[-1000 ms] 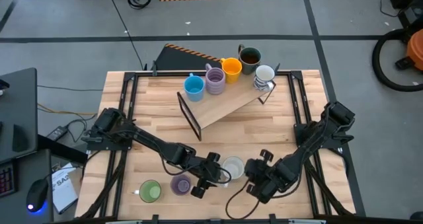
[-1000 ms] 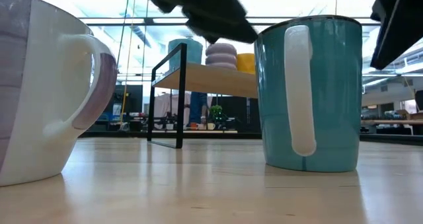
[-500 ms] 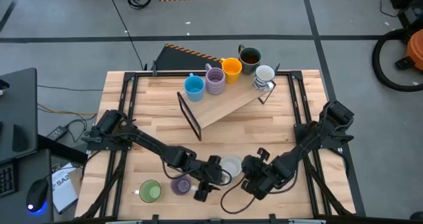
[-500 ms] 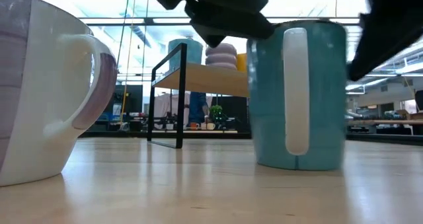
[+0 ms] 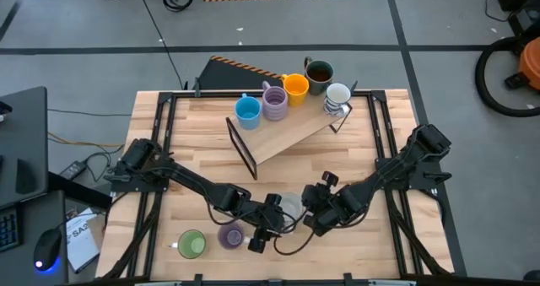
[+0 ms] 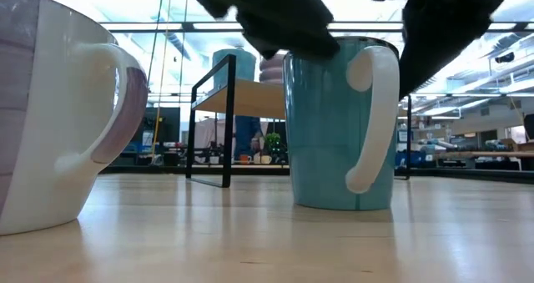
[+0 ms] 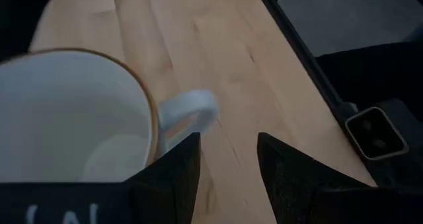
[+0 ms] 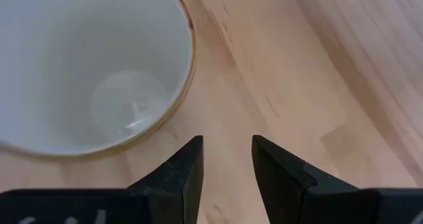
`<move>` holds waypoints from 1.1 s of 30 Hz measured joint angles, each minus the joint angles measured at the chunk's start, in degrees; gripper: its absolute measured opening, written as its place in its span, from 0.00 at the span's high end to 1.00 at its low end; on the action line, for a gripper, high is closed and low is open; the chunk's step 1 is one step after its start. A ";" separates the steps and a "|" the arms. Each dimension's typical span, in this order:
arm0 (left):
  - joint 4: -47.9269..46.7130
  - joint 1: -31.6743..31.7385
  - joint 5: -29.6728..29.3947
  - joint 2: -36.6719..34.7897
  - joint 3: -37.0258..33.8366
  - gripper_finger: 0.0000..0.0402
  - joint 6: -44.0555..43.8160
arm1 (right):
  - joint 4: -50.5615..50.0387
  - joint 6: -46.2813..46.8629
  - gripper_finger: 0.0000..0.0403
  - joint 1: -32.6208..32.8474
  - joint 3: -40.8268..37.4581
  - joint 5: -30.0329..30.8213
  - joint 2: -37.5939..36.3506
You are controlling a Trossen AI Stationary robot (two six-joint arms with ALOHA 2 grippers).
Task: Place coffee mugs
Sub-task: Put the light green mug on the shelf
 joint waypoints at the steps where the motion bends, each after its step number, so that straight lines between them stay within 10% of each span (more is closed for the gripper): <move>1: -1.30 0.00 -0.70 -1.06 0.01 0.62 0.03 | -0.44 0.47 0.67 0.38 0.29 -0.16 -0.31; 33: -2.95 -2.71 -10.19 -7.96 -5.49 0.65 6.63 | 26.59 4.55 0.67 12.75 1.73 4.99 10.76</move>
